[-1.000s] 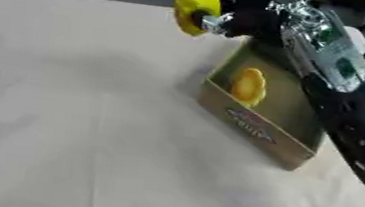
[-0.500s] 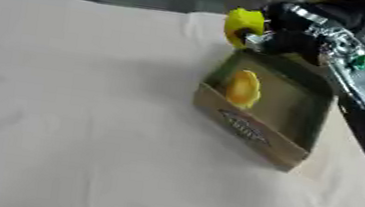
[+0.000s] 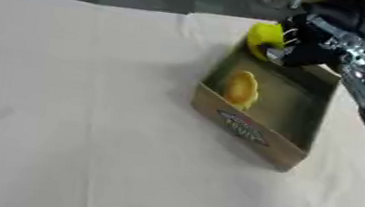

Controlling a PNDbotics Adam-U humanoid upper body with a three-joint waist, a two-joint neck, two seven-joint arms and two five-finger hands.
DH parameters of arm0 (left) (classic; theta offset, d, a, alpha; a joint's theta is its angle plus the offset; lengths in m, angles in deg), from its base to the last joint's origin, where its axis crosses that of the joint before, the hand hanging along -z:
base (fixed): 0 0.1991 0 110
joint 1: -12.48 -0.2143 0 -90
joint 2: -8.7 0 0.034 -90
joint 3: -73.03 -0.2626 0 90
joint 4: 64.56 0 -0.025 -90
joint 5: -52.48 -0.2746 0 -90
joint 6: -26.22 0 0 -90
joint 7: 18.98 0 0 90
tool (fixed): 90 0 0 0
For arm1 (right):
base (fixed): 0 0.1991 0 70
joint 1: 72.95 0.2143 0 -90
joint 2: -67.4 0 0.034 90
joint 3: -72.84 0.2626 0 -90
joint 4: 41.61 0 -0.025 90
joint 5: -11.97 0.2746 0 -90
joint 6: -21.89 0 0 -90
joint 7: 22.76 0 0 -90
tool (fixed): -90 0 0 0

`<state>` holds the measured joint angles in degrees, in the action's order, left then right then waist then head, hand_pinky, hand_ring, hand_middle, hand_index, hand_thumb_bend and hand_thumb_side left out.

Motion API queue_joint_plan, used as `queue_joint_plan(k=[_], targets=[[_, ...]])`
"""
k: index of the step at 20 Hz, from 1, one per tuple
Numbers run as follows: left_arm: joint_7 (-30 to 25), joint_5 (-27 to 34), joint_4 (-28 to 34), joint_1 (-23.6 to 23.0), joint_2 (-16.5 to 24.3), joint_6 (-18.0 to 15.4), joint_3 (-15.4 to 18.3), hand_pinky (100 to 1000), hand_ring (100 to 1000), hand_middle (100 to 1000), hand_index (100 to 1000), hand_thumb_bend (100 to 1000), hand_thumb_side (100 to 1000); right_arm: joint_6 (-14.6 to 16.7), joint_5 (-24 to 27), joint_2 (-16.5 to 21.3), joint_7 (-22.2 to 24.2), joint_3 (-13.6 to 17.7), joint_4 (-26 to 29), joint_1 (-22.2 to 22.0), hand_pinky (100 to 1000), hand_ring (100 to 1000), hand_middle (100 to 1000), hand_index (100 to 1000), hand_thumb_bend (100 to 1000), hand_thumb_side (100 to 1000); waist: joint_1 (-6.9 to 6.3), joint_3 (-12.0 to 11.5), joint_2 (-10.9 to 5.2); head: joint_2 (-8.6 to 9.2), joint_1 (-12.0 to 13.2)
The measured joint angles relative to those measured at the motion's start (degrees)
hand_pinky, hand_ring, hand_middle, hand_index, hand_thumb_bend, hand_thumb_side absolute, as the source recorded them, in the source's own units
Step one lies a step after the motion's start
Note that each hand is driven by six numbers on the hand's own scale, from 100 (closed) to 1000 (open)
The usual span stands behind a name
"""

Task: Pick up the objects with one hand, pass them to the other hand, and then place them into the box on the other side of the table.

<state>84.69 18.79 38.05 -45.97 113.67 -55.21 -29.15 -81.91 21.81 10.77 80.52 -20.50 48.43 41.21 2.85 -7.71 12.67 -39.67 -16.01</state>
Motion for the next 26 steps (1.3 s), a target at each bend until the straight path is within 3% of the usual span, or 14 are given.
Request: queue_joint_plan(k=[7,18,26], targets=[[1.45,0.44,0.42,-1.07,1.02,0.74,1.82,720,647,629,796,735,315,2.01,-5.87,1.11,1.48,0.23,-0.68,-1.55,801,747,673,694,413,100,0.0,0.09,0.0,0.0,-0.87],[3.12,0.42,0.47,-1.96,2.0,1.66,3.88,722,652,633,797,736,311,8.16,-18.82,2.58,4.55,0.17,-0.65,-2.02,805,792,732,751,414,100,0.0,-0.11,0.01,-0.04,-1.78],[4.57,-0.61,0.83,-2.28,2.88,2.23,5.95,724,654,635,796,733,308,10.12,-22.15,2.91,5.37,0.13,-0.85,-2.56,815,806,747,766,423,123,0.0,-0.49,0.01,-0.39,-2.34]])
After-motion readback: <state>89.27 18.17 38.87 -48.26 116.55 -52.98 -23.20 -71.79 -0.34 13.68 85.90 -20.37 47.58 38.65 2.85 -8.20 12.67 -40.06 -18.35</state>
